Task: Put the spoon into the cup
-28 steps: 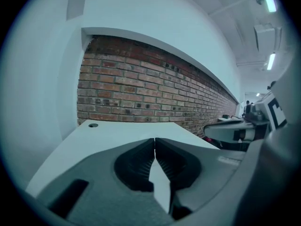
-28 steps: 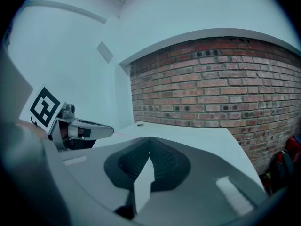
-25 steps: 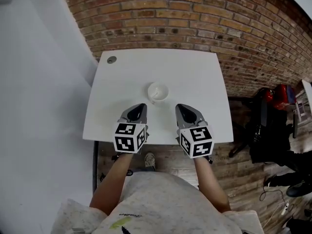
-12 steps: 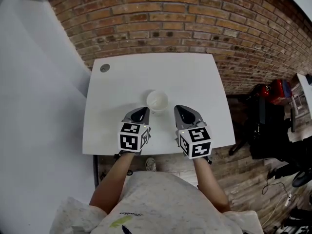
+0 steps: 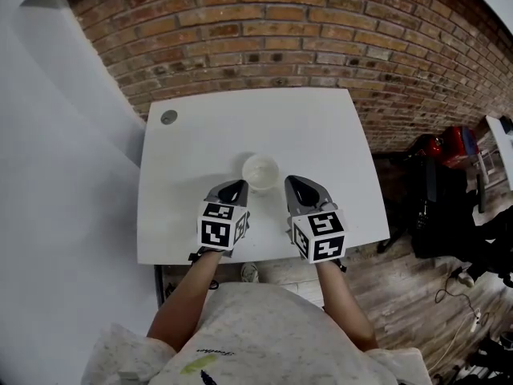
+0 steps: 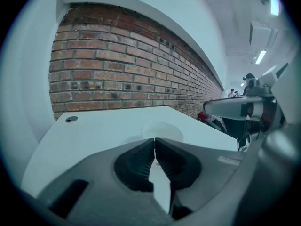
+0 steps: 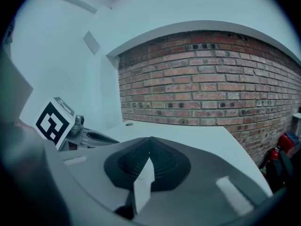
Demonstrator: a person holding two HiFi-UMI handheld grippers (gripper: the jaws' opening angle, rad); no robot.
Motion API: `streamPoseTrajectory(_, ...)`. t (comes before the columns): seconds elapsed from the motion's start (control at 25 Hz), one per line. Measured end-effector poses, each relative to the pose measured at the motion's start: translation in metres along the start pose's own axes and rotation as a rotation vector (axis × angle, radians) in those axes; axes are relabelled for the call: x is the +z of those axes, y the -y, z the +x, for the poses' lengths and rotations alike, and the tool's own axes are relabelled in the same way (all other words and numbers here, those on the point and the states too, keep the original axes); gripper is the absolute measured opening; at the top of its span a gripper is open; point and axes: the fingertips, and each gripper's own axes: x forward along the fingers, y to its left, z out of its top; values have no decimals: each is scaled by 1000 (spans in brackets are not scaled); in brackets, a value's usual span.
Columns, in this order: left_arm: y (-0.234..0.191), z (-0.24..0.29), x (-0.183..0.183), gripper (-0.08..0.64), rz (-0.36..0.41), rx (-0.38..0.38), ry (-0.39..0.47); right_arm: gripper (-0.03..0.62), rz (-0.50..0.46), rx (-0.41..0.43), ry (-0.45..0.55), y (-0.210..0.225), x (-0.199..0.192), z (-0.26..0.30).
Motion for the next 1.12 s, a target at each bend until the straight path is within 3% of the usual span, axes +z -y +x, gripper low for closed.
streamPoseTrajectory(0.44, 1, 12, -1, 8, 14, -37, -23, 9, 12, -33, -3, 7, -1, 0)
streamPoseTrajectory(0.72, -2, 10, 1, 90, -8, -35, -3, 8, 19, -32, -8, 8, -3, -2)
streamPoseTrajectory(1.12, -1, -8, 7, 91, -28, -2, 38, 9, 6, 5, -4, -1, -3, -9)
